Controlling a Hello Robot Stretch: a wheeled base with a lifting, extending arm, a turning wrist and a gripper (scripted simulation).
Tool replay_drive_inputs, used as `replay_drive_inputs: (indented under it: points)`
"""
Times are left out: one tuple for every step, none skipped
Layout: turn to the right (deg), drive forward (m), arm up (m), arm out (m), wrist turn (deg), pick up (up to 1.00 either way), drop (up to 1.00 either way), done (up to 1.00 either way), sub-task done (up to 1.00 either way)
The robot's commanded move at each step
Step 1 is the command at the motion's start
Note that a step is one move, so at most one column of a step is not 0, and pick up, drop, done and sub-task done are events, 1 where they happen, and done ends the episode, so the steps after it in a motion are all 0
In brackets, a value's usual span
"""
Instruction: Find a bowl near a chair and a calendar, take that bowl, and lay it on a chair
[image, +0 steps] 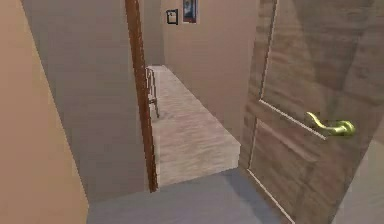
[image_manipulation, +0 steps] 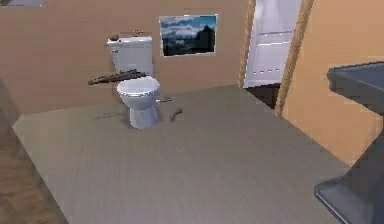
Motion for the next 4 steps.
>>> replay_drive_inputs:
  points:
    - [0.0, 1.0, 0.0, 0.0, 0.0, 0.0, 0.0, 0.0, 0.0]
    - [-3.0, 0.0, 0.0, 0.0, 0.0, 0.0, 0.0, 0.0, 0.0]
    - [0.0, 0.25, 0.0, 0.0, 0.0, 0.0, 0.0, 0.0, 0.0]
    - [-15.0, 0.0, 0.0, 0.0, 0.0, 0.0, 0.0, 0.0, 0.0]
